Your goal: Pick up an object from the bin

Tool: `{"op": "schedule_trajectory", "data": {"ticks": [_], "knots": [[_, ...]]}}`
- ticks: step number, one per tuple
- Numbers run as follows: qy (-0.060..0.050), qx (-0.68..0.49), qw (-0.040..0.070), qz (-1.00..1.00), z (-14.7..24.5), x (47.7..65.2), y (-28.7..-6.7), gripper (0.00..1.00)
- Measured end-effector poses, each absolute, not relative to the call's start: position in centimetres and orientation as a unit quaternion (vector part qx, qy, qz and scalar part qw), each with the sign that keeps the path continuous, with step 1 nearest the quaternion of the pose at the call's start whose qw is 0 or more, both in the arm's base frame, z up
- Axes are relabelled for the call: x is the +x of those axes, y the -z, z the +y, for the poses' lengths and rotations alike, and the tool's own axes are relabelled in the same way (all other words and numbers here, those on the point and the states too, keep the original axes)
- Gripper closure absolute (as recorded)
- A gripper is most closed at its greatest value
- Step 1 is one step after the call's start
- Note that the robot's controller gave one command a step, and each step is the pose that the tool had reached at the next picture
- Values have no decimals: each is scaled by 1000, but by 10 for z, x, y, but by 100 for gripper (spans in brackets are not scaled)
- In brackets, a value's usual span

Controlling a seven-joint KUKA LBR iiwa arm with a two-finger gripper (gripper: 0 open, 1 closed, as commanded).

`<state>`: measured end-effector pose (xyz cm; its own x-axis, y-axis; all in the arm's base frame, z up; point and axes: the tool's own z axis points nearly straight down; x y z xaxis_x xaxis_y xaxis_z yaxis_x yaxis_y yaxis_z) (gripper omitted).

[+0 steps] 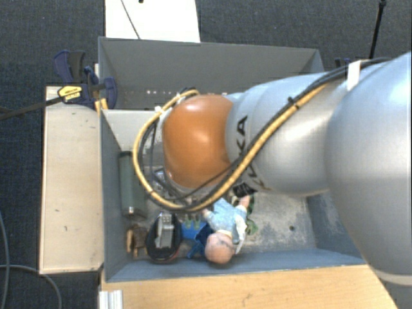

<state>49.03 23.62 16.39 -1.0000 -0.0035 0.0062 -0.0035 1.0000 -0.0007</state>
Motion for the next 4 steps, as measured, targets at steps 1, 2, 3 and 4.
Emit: {"op": "schedule_trajectory", "data": {"ticks": [1, 2, 3, 4], "knots": [[1, -1, -1, -1000, 235, 492, -169, 0], [2, 33, -3, -999, 214, 490, -120, 0], [2, 113, -7, -994, 174, 487, -82, 0], [-1, 128, 1, -992, 168, 506, -71, 0]]}}
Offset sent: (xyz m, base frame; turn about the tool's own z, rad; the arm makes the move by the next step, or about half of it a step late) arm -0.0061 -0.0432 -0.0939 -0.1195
